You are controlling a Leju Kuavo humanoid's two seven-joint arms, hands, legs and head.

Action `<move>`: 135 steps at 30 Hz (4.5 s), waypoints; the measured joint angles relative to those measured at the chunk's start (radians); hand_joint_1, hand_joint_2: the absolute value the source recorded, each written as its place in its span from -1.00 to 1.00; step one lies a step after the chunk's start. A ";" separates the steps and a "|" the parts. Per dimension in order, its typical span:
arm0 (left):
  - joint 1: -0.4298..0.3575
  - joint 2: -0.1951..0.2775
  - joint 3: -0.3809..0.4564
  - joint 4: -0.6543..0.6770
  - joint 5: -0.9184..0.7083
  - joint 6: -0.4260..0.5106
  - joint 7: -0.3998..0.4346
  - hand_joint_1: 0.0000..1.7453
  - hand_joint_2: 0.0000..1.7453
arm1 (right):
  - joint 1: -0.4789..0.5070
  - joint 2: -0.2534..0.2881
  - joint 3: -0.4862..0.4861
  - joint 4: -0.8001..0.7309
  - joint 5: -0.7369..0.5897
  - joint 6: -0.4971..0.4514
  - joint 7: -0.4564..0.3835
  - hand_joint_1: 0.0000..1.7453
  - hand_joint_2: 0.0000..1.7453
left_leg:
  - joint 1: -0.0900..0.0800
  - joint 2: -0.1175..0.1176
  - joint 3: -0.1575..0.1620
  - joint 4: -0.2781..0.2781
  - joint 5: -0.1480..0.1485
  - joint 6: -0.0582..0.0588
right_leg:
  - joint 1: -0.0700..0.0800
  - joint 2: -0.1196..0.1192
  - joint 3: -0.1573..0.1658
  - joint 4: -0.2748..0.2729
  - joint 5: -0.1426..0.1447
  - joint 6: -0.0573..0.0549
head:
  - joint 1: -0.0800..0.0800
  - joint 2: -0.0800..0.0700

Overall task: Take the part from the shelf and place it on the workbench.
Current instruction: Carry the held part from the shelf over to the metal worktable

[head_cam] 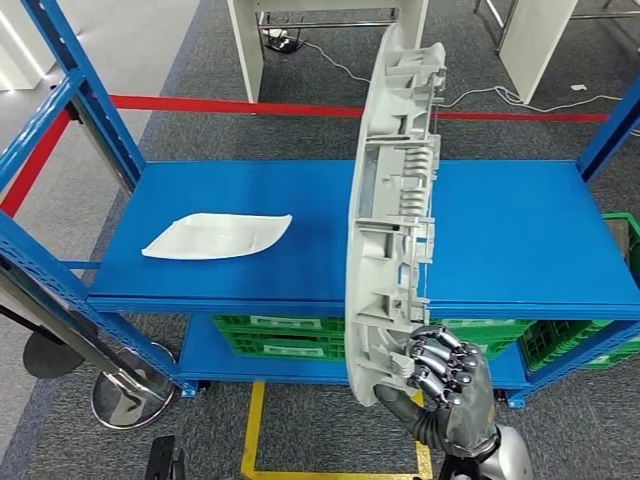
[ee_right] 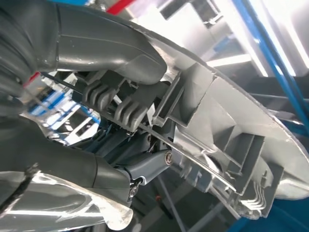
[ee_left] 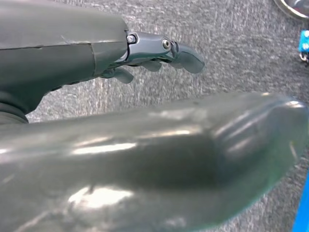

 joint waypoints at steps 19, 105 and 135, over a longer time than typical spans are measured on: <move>-0.002 0.025 -0.006 0.000 -0.039 -0.014 0.030 -1.00 -1.00 | 0.096 -0.027 -0.050 -0.013 0.157 -0.002 0.108 1.00 1.00 | -0.009 0.012 -0.003 -0.234 0.202 0.034 | 0.000 0.005 0.144 0.003 -0.115 0.045 | 0.005 0.000; -0.286 0.016 0.053 0.004 0.012 0.132 0.284 -1.00 -1.00 | -0.081 0.020 0.075 0.112 -0.084 0.103 0.057 1.00 1.00 | 0.009 0.036 0.077 -0.268 0.149 0.033 | -0.005 0.013 -0.117 0.248 -0.134 0.064 | 0.010 0.000; -0.294 -0.081 0.044 -0.004 -0.040 0.199 0.281 -1.00 -1.00 | -0.118 0.055 0.073 0.194 -0.070 0.089 0.083 1.00 1.00 | 0.010 0.025 0.063 -0.254 0.145 0.031 | -0.002 0.016 -0.125 0.238 -0.129 0.062 | 0.014 0.000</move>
